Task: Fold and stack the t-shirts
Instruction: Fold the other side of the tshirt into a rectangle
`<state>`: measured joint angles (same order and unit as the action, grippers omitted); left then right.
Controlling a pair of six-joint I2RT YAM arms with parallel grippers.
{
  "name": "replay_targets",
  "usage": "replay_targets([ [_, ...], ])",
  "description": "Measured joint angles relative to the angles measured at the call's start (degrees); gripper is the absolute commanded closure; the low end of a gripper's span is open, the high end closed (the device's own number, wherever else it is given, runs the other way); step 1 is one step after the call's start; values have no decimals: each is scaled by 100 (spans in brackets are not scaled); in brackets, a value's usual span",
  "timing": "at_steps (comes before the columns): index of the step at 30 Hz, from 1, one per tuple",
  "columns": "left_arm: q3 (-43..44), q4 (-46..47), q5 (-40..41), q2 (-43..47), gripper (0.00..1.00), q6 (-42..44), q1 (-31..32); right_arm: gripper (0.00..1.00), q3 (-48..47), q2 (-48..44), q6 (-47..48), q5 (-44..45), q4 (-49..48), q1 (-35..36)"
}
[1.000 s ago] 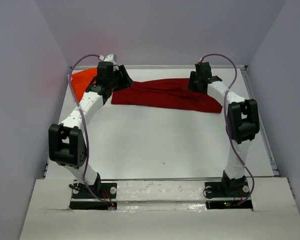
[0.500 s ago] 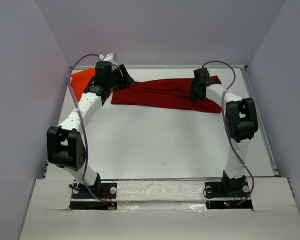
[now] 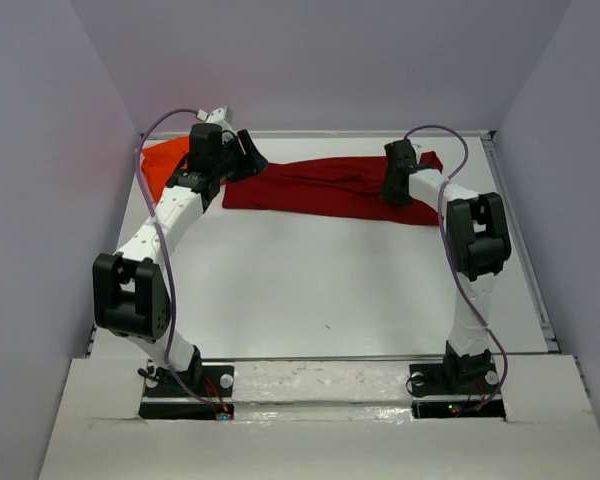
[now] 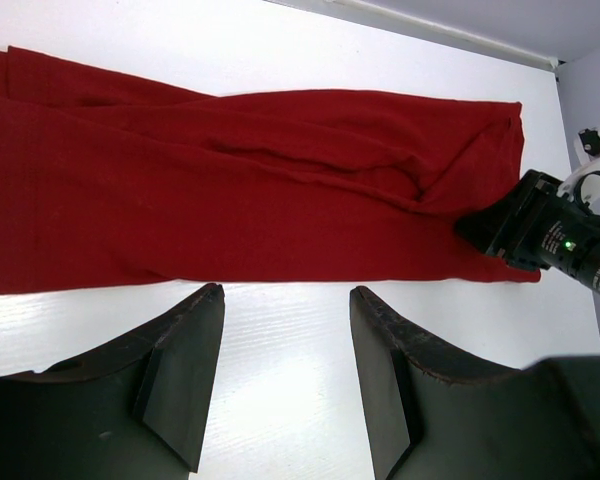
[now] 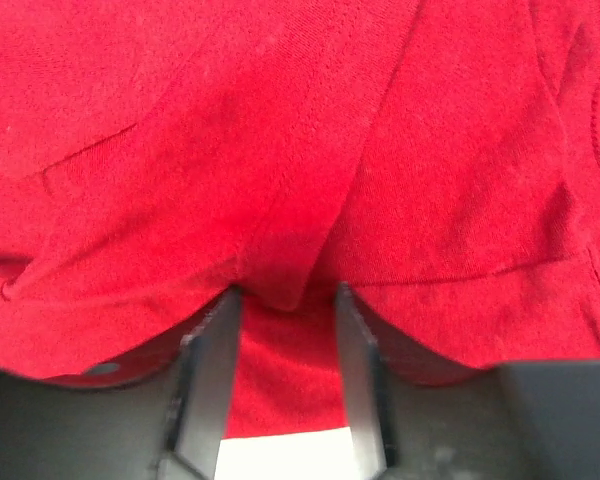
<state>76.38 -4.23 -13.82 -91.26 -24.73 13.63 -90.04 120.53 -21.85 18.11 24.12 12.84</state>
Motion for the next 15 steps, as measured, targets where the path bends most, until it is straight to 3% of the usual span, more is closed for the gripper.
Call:
replay_targets([
  [6, -2, 13, -13, 61, 37, 0, -20, 87, -203, 197, 48, 61, 31, 0],
  [11, -2, 15, -46, 103, 37, 0, -22, 95, -271, 221, 96, 83, 37, 0],
  [12, -2, 17, -57, 103, 37, 0, -22, 100, -289, 221, 111, 87, 37, 0],
  [15, -2, 17, -76, 103, 37, 0, -24, 100, -323, 221, 129, 103, 44, 0],
])
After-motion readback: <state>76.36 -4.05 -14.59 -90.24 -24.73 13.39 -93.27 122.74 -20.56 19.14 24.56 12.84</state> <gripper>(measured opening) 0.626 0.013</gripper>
